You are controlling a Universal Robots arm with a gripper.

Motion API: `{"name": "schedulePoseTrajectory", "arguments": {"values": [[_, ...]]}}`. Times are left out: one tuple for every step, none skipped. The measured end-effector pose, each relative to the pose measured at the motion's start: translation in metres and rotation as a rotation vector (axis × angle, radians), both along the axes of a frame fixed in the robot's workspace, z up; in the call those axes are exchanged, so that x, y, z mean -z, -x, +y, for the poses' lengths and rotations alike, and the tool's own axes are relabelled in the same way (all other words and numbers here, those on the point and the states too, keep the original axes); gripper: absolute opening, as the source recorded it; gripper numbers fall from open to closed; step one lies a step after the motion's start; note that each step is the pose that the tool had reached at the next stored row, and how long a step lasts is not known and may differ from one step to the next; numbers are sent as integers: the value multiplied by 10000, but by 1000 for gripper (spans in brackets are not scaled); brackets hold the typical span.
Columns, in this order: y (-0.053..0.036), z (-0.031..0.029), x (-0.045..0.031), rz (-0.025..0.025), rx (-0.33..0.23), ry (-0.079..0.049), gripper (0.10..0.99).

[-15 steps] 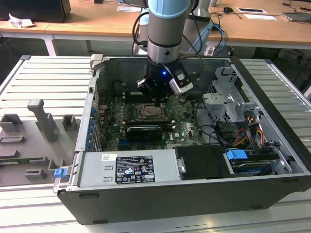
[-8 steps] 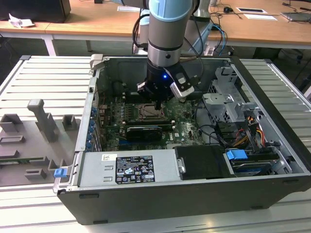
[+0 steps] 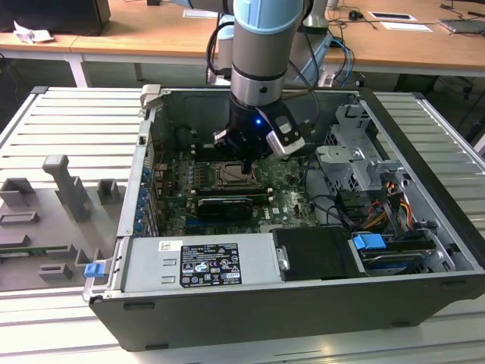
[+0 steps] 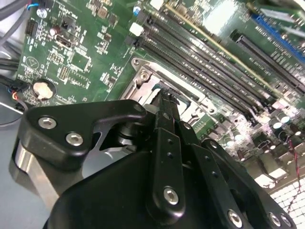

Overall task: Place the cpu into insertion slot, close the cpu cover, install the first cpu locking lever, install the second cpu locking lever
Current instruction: 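Install the second cpu locking lever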

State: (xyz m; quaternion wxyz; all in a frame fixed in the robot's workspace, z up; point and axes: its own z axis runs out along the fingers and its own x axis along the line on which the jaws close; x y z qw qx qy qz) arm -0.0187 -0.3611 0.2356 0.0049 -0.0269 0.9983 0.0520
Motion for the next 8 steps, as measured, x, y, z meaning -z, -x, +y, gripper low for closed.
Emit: {"name": "schedulePoseTrajectory", "arguments": {"values": [[0, -16, 0, 0, 0, 0, 106], [0, -51, 0, 0, 0, -2, 106], [0, -96, 0, 0, 0, -4, 106], [0, -121, 0, -1, 0, -5, 106], [0, -137, 0, 0, 0, -6, 106], [0, -152, 0, -1, -1, -8, 106], [0, -170, 0, -1, -1, -9, 106], [0, -178, 0, 0, -1, -9, 106]]}}
